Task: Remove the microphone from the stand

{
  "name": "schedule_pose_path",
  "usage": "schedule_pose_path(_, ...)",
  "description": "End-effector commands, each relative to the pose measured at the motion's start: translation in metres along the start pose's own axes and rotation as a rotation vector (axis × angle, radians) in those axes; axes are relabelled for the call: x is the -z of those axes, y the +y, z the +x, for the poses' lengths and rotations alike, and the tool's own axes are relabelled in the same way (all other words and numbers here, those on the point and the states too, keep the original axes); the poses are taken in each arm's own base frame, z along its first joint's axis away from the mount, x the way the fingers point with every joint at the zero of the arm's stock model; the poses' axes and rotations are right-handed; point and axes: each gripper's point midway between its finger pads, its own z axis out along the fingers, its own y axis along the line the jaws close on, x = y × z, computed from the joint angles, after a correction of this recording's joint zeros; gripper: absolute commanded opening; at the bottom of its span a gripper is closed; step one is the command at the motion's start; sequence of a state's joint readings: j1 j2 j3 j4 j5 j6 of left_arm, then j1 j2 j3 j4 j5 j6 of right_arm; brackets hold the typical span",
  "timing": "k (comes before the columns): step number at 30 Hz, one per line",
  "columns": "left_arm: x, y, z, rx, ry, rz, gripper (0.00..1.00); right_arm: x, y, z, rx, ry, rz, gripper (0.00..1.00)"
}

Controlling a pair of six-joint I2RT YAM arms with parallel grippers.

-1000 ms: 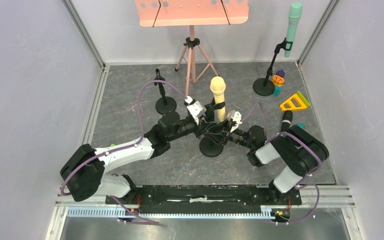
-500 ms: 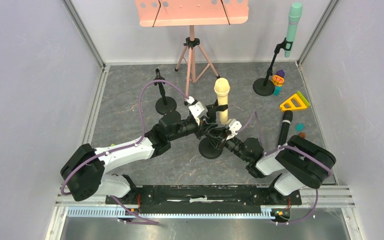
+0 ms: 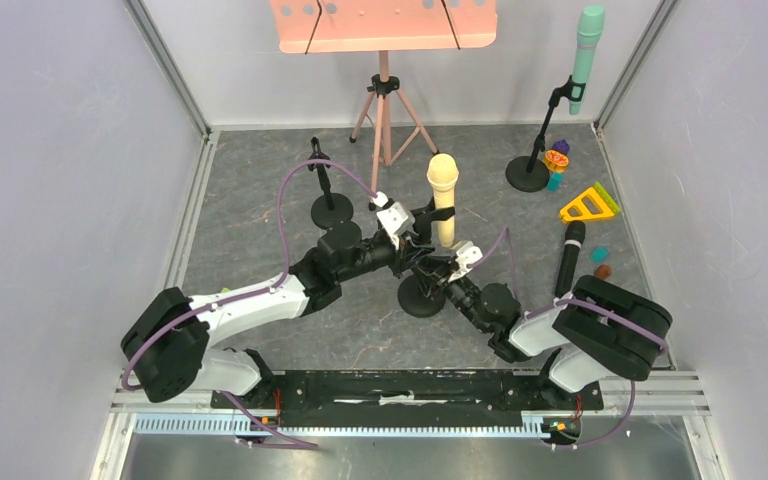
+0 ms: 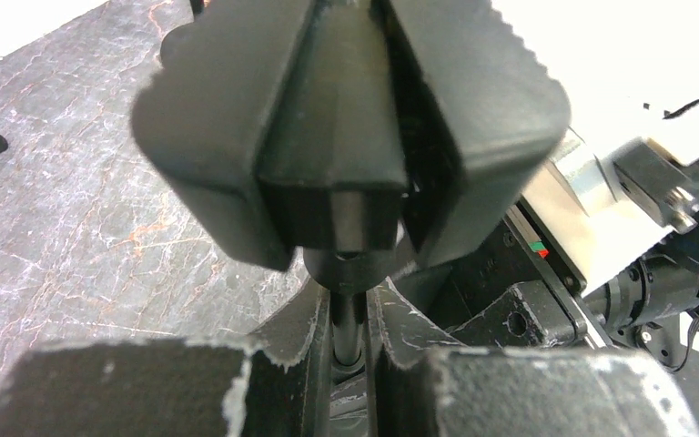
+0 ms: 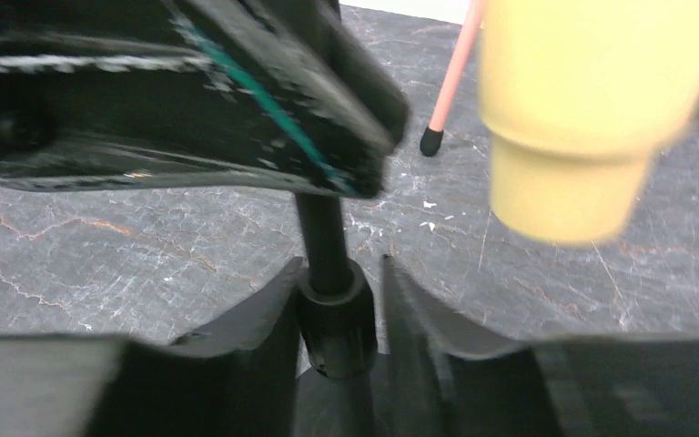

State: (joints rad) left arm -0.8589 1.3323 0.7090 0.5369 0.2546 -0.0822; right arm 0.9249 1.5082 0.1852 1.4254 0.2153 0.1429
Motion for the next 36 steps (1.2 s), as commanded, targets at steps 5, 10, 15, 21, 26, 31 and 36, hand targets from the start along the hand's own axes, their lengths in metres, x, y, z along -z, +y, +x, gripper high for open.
schedule_pose_path(5, 0.005, 0.006, -0.001, 0.006, 0.005, -0.031, 0.02, 0.008, -0.008, -0.005, -0.064, -0.006, -0.124, 0.65)
schedule_pose_path(10, 0.003, 0.005, 0.000, 0.010, 0.009, -0.025, 0.02, 0.012, 0.007, -0.025, -0.115, -0.086, -0.352, 0.63)
schedule_pose_path(15, 0.003, 0.004, 0.001, 0.012, 0.011, -0.022, 0.02, 0.006, 0.019, -0.044, -0.216, -0.147, -0.533, 0.53)
schedule_pose_path(21, 0.005, 0.005, -0.001, 0.009, 0.010, -0.030, 0.02, -0.005, 0.011, -0.045, -0.164, -0.161, -0.509, 0.52)
schedule_pose_path(26, 0.003, 0.004, 0.001, 0.014, 0.014, -0.021, 0.02, -0.003, 0.013, -0.050, -0.167, -0.179, -0.517, 0.51)
schedule_pose_path(31, 0.001, 0.003, 0.001, 0.021, 0.015, -0.013, 0.02, 0.001, 0.013, -0.062, -0.183, -0.221, -0.508, 0.50)
schedule_pose_path(36, 0.001, 0.004, 0.001, 0.021, 0.014, -0.020, 0.02, 0.004, 0.009, -0.071, -0.156, -0.258, -0.466, 0.48)
